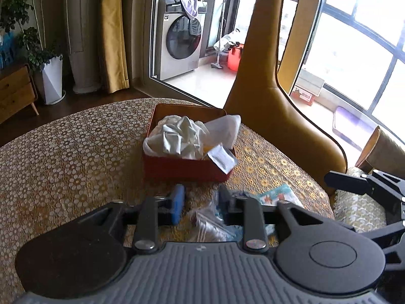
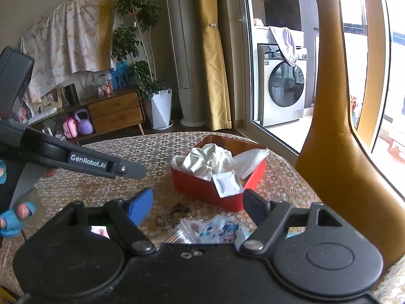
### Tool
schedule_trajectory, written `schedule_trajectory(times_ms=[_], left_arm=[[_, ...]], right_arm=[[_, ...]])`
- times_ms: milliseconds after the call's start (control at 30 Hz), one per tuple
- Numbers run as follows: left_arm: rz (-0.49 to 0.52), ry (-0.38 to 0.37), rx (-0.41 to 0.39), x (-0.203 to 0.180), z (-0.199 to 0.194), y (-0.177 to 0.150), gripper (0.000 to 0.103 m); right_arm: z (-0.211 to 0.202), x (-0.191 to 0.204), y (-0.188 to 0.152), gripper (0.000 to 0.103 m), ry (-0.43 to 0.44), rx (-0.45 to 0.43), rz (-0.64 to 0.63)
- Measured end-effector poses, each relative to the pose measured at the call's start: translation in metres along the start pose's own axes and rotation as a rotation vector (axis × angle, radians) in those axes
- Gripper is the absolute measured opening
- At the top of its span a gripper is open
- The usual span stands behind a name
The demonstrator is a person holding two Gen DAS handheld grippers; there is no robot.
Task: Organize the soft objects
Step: 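Grasp the blue printed mask packet with the right tool while the left tool reaches the cotton-swab bag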
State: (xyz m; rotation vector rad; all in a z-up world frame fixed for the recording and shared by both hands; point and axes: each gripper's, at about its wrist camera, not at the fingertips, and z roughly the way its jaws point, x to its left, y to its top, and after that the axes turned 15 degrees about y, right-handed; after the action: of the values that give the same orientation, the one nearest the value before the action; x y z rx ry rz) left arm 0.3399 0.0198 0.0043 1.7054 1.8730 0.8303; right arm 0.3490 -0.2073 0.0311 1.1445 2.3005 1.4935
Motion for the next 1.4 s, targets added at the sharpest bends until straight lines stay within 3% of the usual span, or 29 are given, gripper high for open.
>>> schedule_trajectory(times_ms=[33, 100, 267, 333, 567, 833, 1200, 1400], left_arm=[[0.001, -0.002, -0.008, 0.000, -0.003, -0.005, 0.069], [0.000, -0.009, -0.026, 0.000, -0.008, -0.013, 0.077], [0.011, -0.036, -0.019, -0.001, -0.015, -0.034, 0.077], [0.028, -0.034, -0.023, -0.003, -0.017, -0.043, 0.082], [0.030, -0.045, -0.020, -0.008, -0.017, -0.072, 0.083], [0.070, -0.023, -0.066, -0.025, -0.009, -0.101, 0.091], [0.028, 0.024, -0.101, -0.038, 0.018, -0.119, 0.092], [0.014, 0.017, -0.061, -0.040, 0.045, -0.118, 0.092]], right_arm=[[-0.002, -0.001, -0.002, 0.079, 0.004, 0.000, 0.005], [-0.006, -0.002, -0.007, 0.080, 0.009, -0.003, 0.017], [-0.015, -0.008, -0.020, 0.082, 0.004, 0.012, 0.039], [-0.017, -0.012, -0.025, 0.084, 0.001, 0.022, 0.041], [-0.021, -0.023, -0.041, 0.100, -0.009, 0.059, 0.058], [-0.012, -0.039, -0.046, 0.102, 0.018, 0.124, 0.082], [0.046, -0.069, -0.036, 0.102, 0.005, 0.229, 0.075], [0.084, -0.082, -0.033, 0.101, 0.023, 0.301, 0.014]])
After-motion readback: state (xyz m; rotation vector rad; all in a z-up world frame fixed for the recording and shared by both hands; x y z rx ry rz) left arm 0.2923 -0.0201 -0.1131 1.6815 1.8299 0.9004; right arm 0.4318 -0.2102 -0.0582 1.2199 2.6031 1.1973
